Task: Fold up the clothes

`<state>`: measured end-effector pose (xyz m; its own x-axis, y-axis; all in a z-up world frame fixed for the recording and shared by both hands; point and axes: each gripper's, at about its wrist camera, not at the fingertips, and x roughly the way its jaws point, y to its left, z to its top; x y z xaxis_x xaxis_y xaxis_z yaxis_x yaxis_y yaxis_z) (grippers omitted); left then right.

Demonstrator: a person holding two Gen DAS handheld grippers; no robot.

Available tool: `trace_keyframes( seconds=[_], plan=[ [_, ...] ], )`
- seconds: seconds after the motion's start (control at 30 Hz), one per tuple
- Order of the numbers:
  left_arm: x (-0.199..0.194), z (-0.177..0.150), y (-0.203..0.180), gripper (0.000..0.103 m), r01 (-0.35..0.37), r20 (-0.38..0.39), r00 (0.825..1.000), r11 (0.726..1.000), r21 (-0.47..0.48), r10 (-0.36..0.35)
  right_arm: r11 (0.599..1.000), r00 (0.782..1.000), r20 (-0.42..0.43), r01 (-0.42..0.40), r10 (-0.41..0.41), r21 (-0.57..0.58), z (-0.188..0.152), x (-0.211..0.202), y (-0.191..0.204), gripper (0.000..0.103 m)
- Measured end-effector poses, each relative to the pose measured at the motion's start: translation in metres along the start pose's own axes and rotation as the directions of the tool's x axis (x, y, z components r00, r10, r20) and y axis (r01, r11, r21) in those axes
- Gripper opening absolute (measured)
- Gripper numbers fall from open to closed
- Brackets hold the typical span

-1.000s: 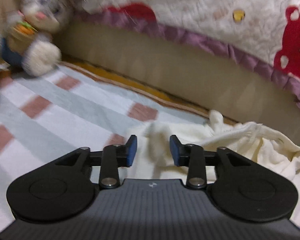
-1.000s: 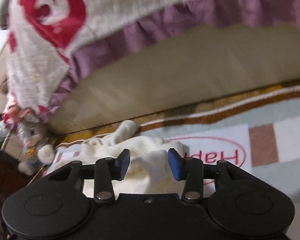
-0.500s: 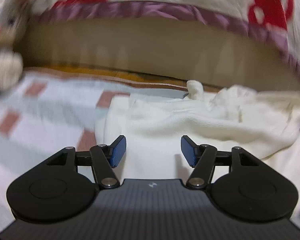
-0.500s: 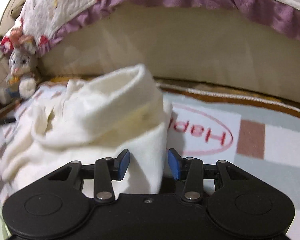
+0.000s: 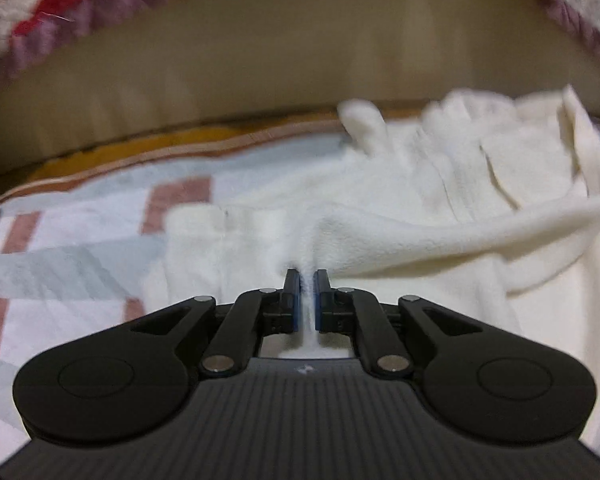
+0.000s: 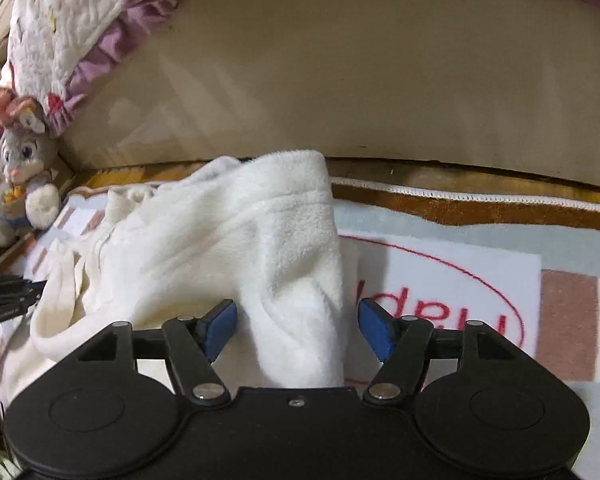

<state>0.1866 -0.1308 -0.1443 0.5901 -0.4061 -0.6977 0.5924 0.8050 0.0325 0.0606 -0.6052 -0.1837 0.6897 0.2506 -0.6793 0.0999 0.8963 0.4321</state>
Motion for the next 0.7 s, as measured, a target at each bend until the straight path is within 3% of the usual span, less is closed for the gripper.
trace_keyframes(
  seconds=[0.03,0.1,0.17,0.23,0.3,0.43,0.5,0.57,0.6,0.63,0.67,0.7],
  plan=[
    [-0.009,0.003,0.004,0.006,-0.015,0.036,0.999,1.000,-0.024,0.015,1.000,0.999,0.042,-0.022,0.022,0.007,-0.001,-0.004,-0.001,0.072],
    [-0.028,0.008,0.014,0.006,-0.051,0.116,0.991,0.996,-0.078,0.060,0.998,0.993,0.104,-0.063,0.060,0.026,0.000,-0.010,-0.002,0.061],
    [-0.044,0.012,0.020,0.004,-0.089,0.190,0.975,0.988,-0.126,0.112,0.996,0.990,0.118,-0.081,0.076,0.038,0.004,-0.012,-0.005,0.009],
    [-0.056,0.016,0.024,0.004,-0.115,0.249,0.957,0.981,-0.160,0.152,0.996,0.985,0.153,-0.086,0.084,0.010,0.006,-0.018,-0.005,0.009],
    [-0.052,0.022,0.025,0.004,-0.131,0.263,0.950,0.980,-0.149,0.167,0.996,0.975,0.204,-0.078,0.084,-0.035,0.008,-0.028,0.002,0.009],
    [-0.034,0.018,0.027,0.005,-0.201,0.220,0.949,0.970,-0.134,0.227,0.995,0.962,0.265,-0.036,0.061,-0.096,0.013,-0.035,0.015,0.008],
    [-0.013,0.014,0.035,0.013,-0.210,0.123,0.965,0.964,-0.162,0.230,0.995,0.964,0.266,0.004,0.022,-0.098,0.017,-0.028,0.015,0.007],
    [0.002,0.012,0.048,0.017,-0.137,0.007,0.990,0.966,-0.219,0.142,0.992,0.976,0.215,0.069,-0.047,-0.101,0.020,-0.013,0.012,0.008],
    [0.003,0.011,0.056,0.020,-0.122,-0.013,0.992,0.958,-0.258,0.123,0.991,0.979,0.190,0.088,-0.067,-0.102,0.020,-0.007,0.011,0.008],
    [0.002,0.011,0.062,0.034,-0.123,-0.025,0.992,0.950,-0.285,0.121,0.990,0.982,0.171,0.100,-0.081,-0.103,0.019,-0.003,0.011,0.009],
    [0.000,0.010,0.070,0.046,-0.139,-0.027,0.990,0.940,-0.313,0.138,0.991,0.984,0.153,0.100,-0.087,-0.083,0.019,-0.001,0.009,0.016],
    [0.001,0.010,0.076,0.050,-0.144,-0.041,0.990,0.937,-0.317,0.138,0.995,0.987,0.139,0.087,-0.079,-0.051,0.020,0.000,0.006,0.018]
  ],
)
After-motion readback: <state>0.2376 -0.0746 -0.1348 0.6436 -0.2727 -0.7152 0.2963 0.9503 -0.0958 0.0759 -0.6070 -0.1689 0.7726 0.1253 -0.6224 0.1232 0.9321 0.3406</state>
